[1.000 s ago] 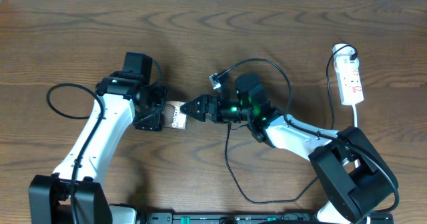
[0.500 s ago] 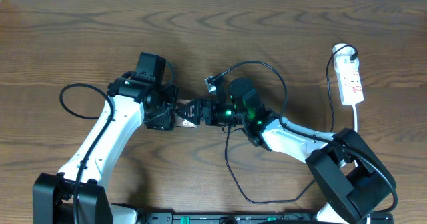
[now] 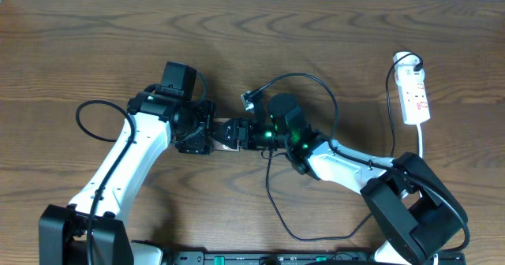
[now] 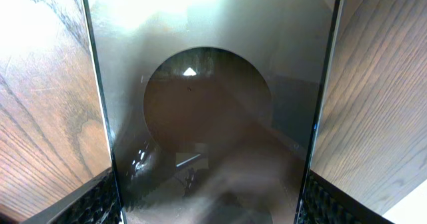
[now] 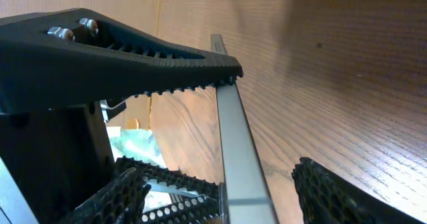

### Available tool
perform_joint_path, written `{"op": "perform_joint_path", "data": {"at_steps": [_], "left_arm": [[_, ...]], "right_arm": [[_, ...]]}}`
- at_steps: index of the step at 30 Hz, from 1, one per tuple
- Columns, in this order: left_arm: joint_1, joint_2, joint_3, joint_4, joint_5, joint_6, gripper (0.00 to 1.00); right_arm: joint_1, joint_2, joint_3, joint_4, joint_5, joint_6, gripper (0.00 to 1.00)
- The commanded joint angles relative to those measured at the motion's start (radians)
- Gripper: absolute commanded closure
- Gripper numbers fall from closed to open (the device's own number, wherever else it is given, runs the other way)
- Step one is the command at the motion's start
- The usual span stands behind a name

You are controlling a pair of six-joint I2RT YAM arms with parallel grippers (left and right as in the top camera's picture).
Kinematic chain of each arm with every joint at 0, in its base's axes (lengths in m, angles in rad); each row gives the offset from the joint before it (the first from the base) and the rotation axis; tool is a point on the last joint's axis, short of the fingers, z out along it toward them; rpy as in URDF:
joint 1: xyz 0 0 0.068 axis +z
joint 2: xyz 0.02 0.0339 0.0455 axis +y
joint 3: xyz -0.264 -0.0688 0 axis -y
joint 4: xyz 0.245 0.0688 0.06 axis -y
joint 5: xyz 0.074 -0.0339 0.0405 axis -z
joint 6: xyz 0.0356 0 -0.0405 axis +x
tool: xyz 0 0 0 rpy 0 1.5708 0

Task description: Plug charger to phone and switch on socket

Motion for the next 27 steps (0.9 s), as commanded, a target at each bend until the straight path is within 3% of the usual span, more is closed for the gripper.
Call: {"op": "perform_joint_path", "data": {"at_steps": [1,20,27], "left_arm": [[-0.003,-0.003,0.01,0.002,0.026,-0.013,0.93],[-0.01,-0.003,0.01,0.003,0.034,-0.013,0.93],[-0.016,-0.003,0.01,0.006,0.034,-0.013,0.93]], "right_arm": [[0.008,0.009,0.013,0.002,0.001,-0.008,0.31],[0.008,0.009,0.013,0.002,0.012,-0.011,0.48],[0.009,0.009,0.013,-0.002,0.021,-0.012,0.48]]}}
